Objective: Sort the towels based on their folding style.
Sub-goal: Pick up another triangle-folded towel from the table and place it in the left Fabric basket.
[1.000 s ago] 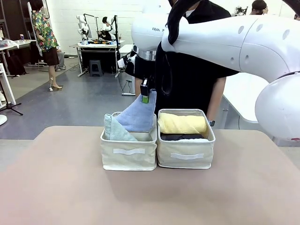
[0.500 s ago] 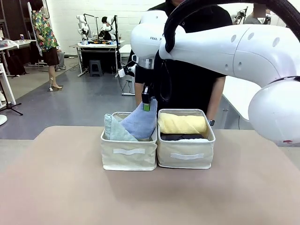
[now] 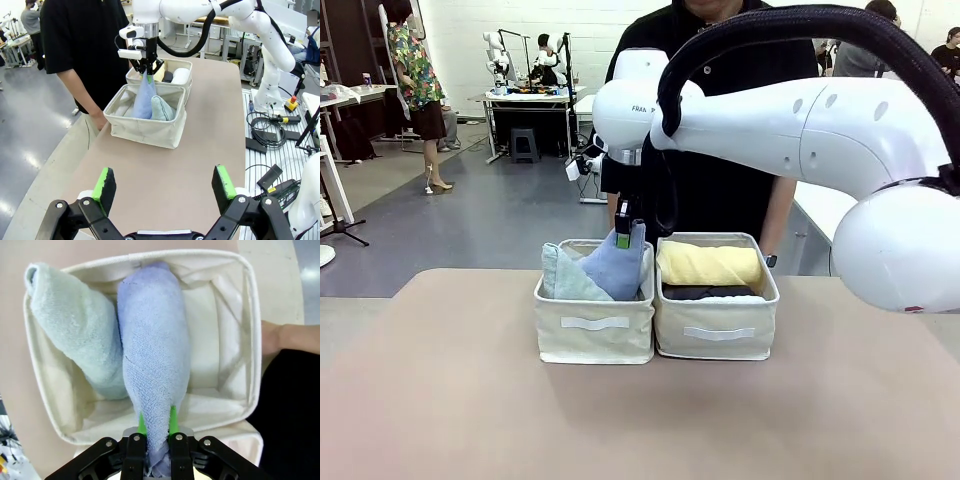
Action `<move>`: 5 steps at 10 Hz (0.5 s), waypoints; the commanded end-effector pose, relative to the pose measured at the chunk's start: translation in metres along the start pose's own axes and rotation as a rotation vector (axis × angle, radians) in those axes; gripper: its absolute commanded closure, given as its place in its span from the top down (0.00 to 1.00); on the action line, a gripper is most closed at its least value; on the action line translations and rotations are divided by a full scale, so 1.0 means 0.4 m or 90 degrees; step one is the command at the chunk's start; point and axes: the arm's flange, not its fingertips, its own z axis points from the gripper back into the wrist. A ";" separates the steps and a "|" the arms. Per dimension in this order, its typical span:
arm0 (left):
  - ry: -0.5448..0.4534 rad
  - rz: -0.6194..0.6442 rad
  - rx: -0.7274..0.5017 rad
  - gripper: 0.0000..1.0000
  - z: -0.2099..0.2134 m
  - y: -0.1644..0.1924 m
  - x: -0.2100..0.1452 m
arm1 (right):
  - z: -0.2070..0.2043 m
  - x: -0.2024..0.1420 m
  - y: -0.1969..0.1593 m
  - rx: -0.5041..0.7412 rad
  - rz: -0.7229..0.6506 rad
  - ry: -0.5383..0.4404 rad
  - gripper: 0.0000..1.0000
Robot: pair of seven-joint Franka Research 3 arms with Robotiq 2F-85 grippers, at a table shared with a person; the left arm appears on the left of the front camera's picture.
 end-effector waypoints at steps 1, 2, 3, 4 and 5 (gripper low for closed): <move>-0.009 -0.006 0.004 1.00 0.000 -0.003 0.002 | -0.024 0.026 -0.017 -0.010 0.016 0.003 0.17; -0.009 -0.006 0.004 1.00 0.000 -0.003 0.002 | -0.045 0.029 -0.018 -0.008 0.020 0.003 0.17; -0.009 -0.006 0.004 1.00 0.000 -0.003 0.002 | -0.066 0.031 -0.017 -0.004 0.023 0.011 0.17; -0.009 -0.006 0.004 1.00 0.000 -0.003 0.002 | -0.088 0.034 -0.017 0.003 0.029 0.018 0.17; -0.009 -0.006 0.004 1.00 0.000 -0.003 0.002 | -0.115 0.036 -0.016 0.012 0.032 0.030 0.17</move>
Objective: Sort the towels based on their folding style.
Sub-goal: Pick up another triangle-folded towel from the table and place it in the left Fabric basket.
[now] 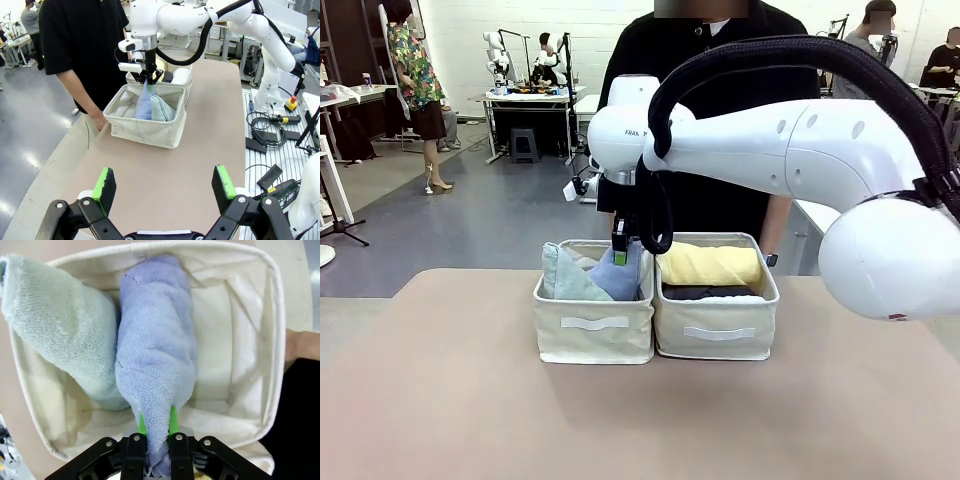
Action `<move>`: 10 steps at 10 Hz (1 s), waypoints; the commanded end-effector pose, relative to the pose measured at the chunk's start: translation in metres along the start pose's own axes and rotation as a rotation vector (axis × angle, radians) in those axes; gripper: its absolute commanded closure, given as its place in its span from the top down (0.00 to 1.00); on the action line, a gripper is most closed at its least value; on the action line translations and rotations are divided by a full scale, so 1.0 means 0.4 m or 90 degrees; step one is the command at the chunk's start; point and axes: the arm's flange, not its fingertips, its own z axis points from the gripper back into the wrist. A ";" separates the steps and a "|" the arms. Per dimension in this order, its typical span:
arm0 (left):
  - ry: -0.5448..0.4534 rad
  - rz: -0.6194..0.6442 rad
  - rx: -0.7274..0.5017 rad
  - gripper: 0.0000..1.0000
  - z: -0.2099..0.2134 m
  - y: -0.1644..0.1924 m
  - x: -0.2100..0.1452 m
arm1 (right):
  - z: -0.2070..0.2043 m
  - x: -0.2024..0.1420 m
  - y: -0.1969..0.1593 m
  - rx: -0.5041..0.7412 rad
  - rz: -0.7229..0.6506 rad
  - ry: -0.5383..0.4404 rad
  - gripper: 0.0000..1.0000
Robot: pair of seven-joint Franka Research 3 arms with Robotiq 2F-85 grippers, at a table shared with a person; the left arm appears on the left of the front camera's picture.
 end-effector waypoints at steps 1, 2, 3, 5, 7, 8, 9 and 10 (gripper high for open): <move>-0.009 -0.006 0.004 1.00 0.000 -0.003 0.002 | -0.037 0.027 -0.014 0.000 0.018 0.029 0.17; -0.009 -0.006 0.004 1.00 0.000 -0.003 0.002 | -0.054 0.031 -0.012 0.004 0.023 0.040 0.17; -0.009 -0.006 0.004 1.00 0.000 -0.003 0.002 | -0.065 0.035 -0.011 0.008 0.026 0.045 0.17; -0.009 -0.006 0.004 1.00 0.000 -0.003 0.002 | -0.078 0.035 -0.008 0.017 0.038 0.055 0.77; -0.009 -0.006 0.004 1.00 0.000 -0.003 0.002 | -0.077 0.035 -0.006 0.019 0.036 0.055 1.00; -0.009 -0.006 0.004 1.00 0.000 -0.003 0.002 | -0.076 0.036 -0.006 0.019 0.037 0.056 0.78; -0.009 -0.006 0.004 1.00 0.000 -0.003 0.002 | -0.076 0.036 -0.006 0.019 0.037 0.056 1.00; -0.009 -0.006 0.004 1.00 0.000 -0.003 0.002 | -0.075 0.036 -0.005 0.019 0.038 0.057 1.00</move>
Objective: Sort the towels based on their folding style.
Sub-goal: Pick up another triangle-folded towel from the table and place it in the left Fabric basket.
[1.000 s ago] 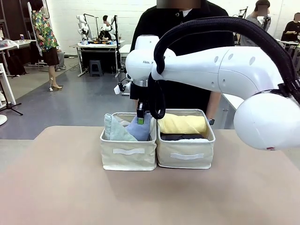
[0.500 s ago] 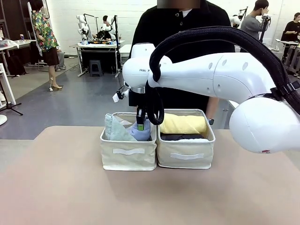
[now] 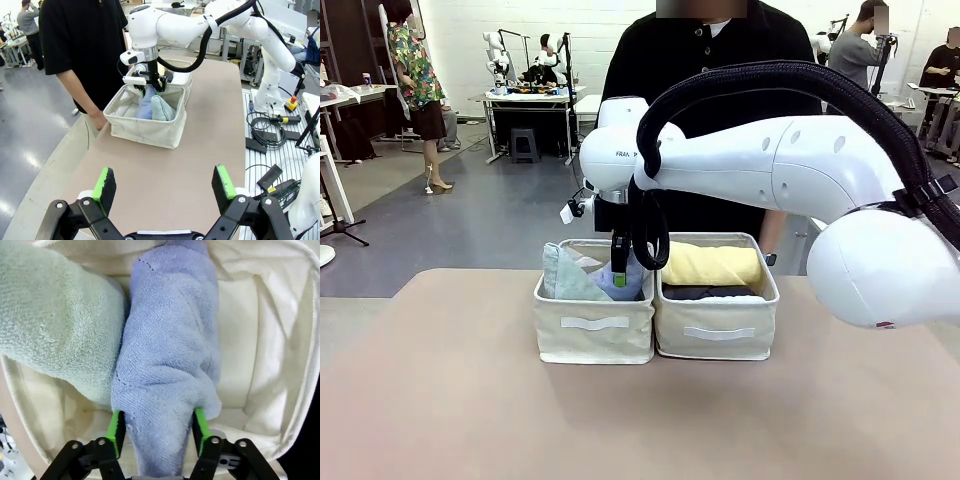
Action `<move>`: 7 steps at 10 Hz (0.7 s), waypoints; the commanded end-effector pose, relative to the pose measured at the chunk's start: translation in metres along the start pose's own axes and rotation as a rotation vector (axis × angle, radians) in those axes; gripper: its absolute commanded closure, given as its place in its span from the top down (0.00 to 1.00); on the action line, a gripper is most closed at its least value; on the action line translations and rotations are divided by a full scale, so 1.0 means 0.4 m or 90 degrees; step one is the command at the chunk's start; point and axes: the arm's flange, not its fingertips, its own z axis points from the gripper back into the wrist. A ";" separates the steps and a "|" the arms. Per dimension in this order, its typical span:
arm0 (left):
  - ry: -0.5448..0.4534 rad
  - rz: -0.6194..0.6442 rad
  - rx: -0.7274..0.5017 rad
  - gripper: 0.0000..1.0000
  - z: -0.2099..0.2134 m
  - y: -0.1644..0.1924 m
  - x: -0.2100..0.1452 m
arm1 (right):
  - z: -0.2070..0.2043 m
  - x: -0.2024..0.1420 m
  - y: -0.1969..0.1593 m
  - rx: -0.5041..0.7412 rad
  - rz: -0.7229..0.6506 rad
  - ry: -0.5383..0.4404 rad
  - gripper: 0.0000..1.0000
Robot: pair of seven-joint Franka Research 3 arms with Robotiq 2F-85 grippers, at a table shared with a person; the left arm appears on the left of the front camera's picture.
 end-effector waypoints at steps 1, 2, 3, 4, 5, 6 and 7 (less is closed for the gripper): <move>-0.009 -0.006 0.004 1.00 0.000 -0.003 0.002 | 0.007 0.022 -0.023 -0.008 0.009 0.017 1.00; -0.009 -0.006 0.004 1.00 0.000 -0.003 0.002 | 0.008 0.020 -0.024 -0.008 0.007 0.017 1.00; -0.009 -0.006 0.004 1.00 0.000 -0.003 0.002 | 0.009 0.019 -0.024 -0.009 0.007 0.016 1.00; -0.009 -0.006 0.004 1.00 0.000 -0.003 0.002 | 0.010 0.018 -0.025 -0.010 0.008 0.013 1.00; -0.009 -0.006 0.004 1.00 0.000 -0.003 0.002 | 0.011 0.017 -0.025 -0.011 0.009 0.012 1.00; -0.009 -0.006 0.004 1.00 0.000 -0.003 0.002 | 0.010 0.016 -0.026 -0.010 0.008 0.010 1.00; -0.009 -0.006 0.004 1.00 0.000 -0.003 0.002 | 0.010 0.014 -0.027 -0.008 0.008 0.009 1.00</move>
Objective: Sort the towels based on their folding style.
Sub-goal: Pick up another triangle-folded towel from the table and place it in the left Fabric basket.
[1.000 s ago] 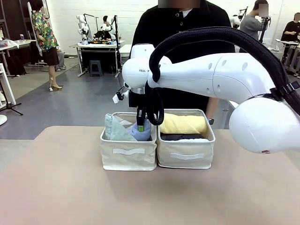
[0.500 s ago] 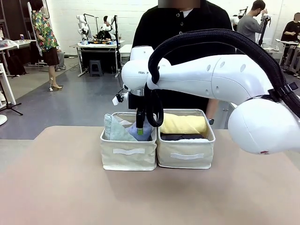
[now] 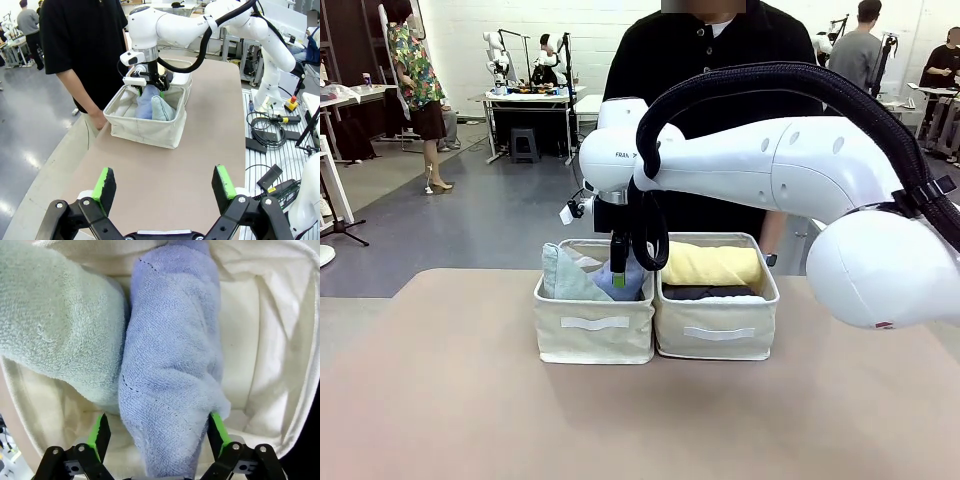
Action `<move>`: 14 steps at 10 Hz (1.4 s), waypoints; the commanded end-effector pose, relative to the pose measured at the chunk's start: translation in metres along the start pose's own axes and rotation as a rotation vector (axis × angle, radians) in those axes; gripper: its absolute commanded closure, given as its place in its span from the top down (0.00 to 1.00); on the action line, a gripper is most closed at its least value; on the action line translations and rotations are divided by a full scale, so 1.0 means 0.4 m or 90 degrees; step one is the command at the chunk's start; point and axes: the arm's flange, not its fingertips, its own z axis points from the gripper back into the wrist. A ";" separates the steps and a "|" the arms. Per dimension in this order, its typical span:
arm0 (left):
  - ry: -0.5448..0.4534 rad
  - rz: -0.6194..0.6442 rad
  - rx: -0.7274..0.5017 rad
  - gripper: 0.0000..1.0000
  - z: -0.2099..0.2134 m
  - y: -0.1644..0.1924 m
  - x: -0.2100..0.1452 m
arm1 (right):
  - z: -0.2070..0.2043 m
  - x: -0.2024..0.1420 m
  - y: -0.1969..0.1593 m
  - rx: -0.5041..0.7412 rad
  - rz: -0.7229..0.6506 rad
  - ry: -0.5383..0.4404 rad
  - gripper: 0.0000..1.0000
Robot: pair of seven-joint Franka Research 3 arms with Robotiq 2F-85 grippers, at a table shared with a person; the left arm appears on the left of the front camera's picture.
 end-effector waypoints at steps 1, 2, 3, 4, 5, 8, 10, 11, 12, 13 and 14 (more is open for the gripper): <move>-0.009 -0.006 0.004 1.00 0.000 -0.003 0.002 | 0.015 0.011 -0.027 -0.009 0.006 0.005 1.00; -0.009 -0.006 0.004 1.00 0.000 -0.003 0.002 | 0.059 0.010 -0.013 -0.015 0.000 -0.012 1.00; -0.009 -0.006 0.004 1.00 0.000 -0.003 0.002 | 0.141 0.006 0.016 -0.046 0.003 -0.028 1.00; -0.009 -0.006 0.004 1.00 0.000 -0.003 0.002 | 0.229 -0.008 0.055 -0.079 -0.016 -0.053 1.00; -0.009 -0.006 0.004 1.00 0.000 -0.003 0.002 | 0.293 -0.028 0.097 -0.112 -0.025 -0.066 1.00; -0.009 -0.006 0.004 1.00 0.000 -0.003 0.002 | 0.359 -0.089 0.183 -0.124 -0.037 -0.079 1.00; -0.009 -0.006 0.004 1.00 0.000 -0.003 0.002 | 0.401 -0.184 0.264 -0.128 -0.067 -0.056 1.00; -0.009 -0.006 0.004 1.00 0.000 -0.003 0.002 | 0.426 -0.260 0.320 -0.150 -0.108 -0.051 1.00; -0.009 -0.006 0.004 1.00 0.000 -0.003 0.002 | 0.449 -0.354 0.385 -0.180 -0.155 -0.056 1.00; -0.009 -0.006 0.004 1.00 0.000 -0.003 0.002 | 0.464 -0.463 0.446 -0.210 -0.231 -0.047 1.00; -0.009 -0.006 0.004 1.00 0.000 -0.003 0.002 | 0.475 -0.585 0.501 -0.225 -0.291 -0.073 1.00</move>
